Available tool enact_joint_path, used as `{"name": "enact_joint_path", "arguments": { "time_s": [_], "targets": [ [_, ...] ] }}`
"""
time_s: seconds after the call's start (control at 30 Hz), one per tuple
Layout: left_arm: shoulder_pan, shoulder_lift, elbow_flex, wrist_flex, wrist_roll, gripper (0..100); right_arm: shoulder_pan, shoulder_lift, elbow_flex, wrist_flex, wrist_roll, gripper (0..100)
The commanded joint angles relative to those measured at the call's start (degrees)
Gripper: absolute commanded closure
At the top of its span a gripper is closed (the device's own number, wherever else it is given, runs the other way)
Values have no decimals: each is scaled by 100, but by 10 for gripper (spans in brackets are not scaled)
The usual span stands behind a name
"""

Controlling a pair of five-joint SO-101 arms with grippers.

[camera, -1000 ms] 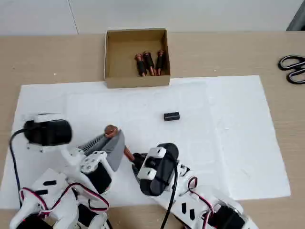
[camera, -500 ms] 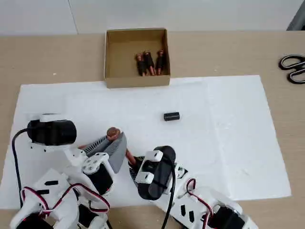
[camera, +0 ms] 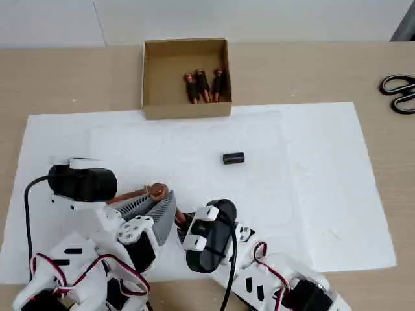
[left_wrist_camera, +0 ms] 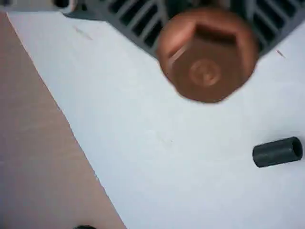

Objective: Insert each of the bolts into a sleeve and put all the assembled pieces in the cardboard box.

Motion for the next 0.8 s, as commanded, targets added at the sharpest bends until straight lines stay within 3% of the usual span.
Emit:
{"name": "enact_joint_path", "arguments": {
  "time_s": [0.0, 0.23, 0.4, 0.77],
  "targets": [
    [475, 18, -31, 158, -97, 994, 207, -48, -264, -22, 79, 995],
    [870, 18, -31, 510, -730, 994, 251, -48, -264, -22, 79, 995],
    [1248, 26, 48, 642, -738, 994, 251, -48, -264, -22, 79, 995],
    [1284, 18, 470, 527, -914, 994, 251, -48, -264, -215, 325, 995]
  ]
}}
